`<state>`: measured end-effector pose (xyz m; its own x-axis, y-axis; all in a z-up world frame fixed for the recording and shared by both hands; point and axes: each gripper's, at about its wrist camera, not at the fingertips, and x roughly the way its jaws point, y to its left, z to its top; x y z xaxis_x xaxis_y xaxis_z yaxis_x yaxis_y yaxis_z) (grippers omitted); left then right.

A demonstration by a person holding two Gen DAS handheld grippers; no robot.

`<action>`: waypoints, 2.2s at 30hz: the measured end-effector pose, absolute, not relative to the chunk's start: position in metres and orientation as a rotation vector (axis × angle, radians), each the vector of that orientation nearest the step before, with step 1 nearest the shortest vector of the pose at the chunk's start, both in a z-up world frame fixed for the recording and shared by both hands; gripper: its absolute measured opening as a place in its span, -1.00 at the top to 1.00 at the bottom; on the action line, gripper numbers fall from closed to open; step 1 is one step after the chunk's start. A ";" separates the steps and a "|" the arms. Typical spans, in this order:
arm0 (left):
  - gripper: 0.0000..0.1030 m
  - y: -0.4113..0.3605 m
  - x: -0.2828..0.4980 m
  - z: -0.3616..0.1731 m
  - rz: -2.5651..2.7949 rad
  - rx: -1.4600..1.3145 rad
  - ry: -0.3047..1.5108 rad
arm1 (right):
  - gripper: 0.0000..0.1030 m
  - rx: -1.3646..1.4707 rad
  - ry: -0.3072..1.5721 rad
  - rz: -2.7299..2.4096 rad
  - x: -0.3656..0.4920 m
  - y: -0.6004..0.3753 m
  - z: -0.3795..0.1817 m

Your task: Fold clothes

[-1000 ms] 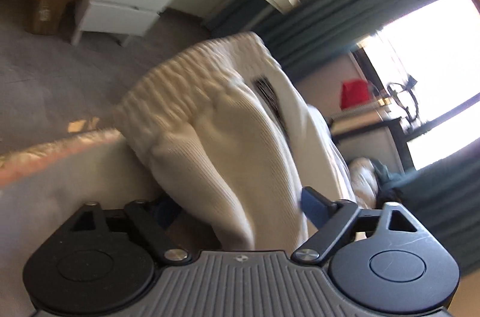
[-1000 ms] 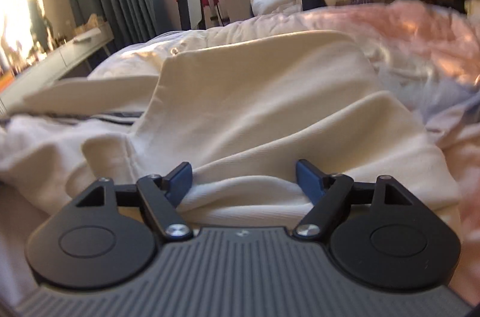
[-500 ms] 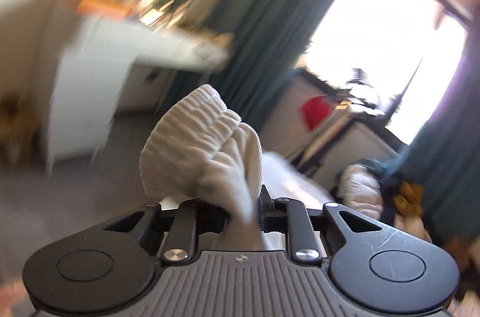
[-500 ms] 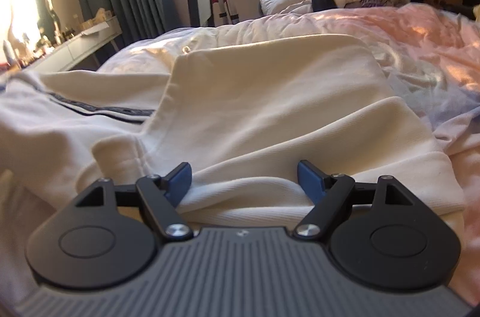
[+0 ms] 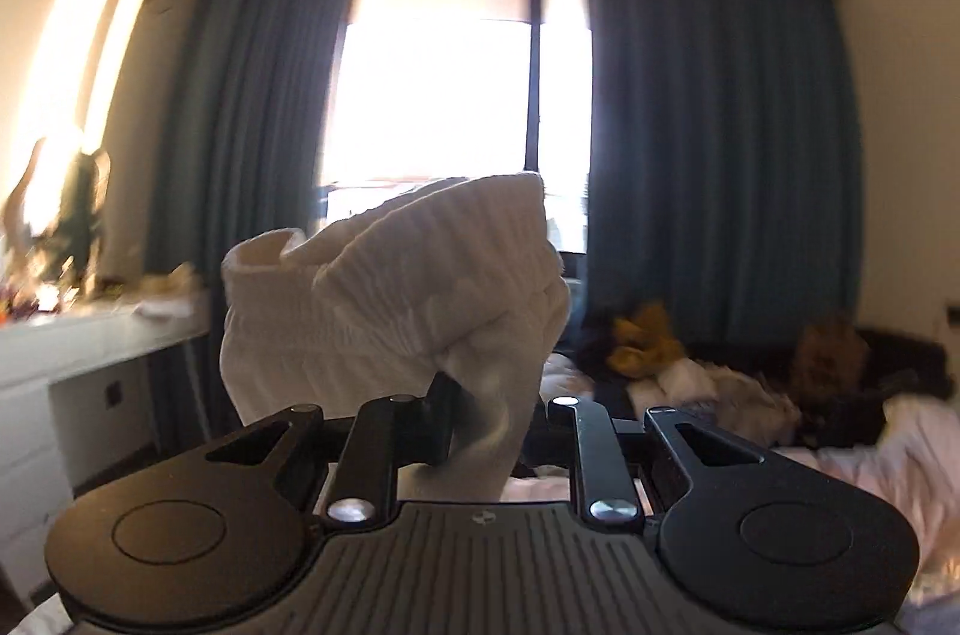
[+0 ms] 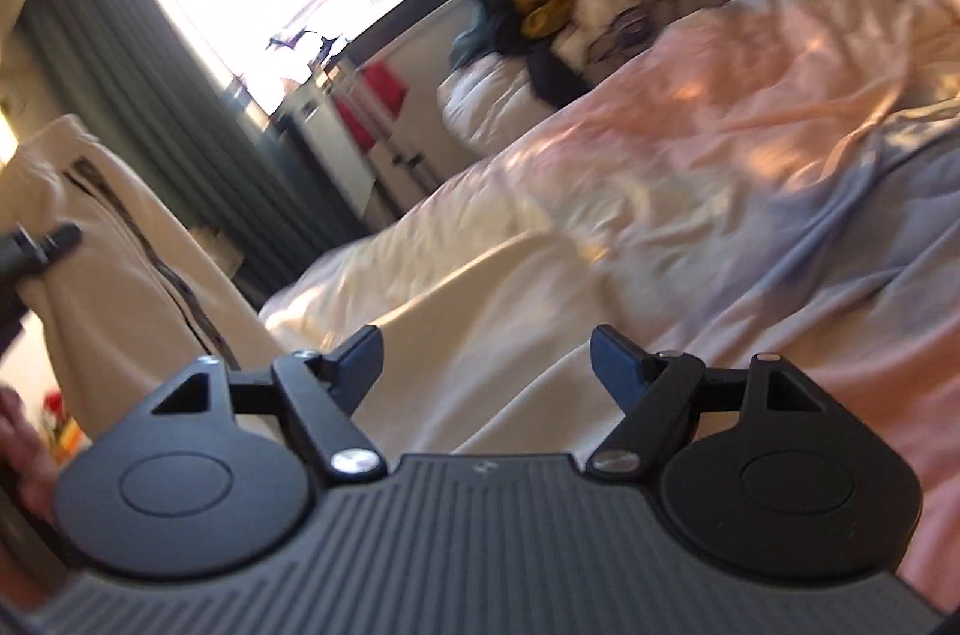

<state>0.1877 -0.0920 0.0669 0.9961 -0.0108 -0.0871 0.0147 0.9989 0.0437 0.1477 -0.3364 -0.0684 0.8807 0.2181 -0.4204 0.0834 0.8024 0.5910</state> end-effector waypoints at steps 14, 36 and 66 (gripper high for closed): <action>0.55 -0.235 0.195 -0.098 -0.410 0.504 0.394 | -0.56 0.876 0.537 0.191 0.163 -0.434 -0.093; -0.12 -0.143 0.141 -0.115 -0.572 0.507 0.351 | -0.18 1.176 0.837 0.273 0.308 -0.413 -0.184; 0.86 -0.123 0.125 -0.107 -0.737 0.460 0.479 | 0.71 1.075 0.822 0.198 0.284 -0.443 -0.199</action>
<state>0.1249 -0.1233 -0.1075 0.6442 -0.5209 -0.5600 0.7236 0.6523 0.2256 0.2845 -0.4425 -0.1991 0.6952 0.5190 -0.4974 0.2351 0.4897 0.8396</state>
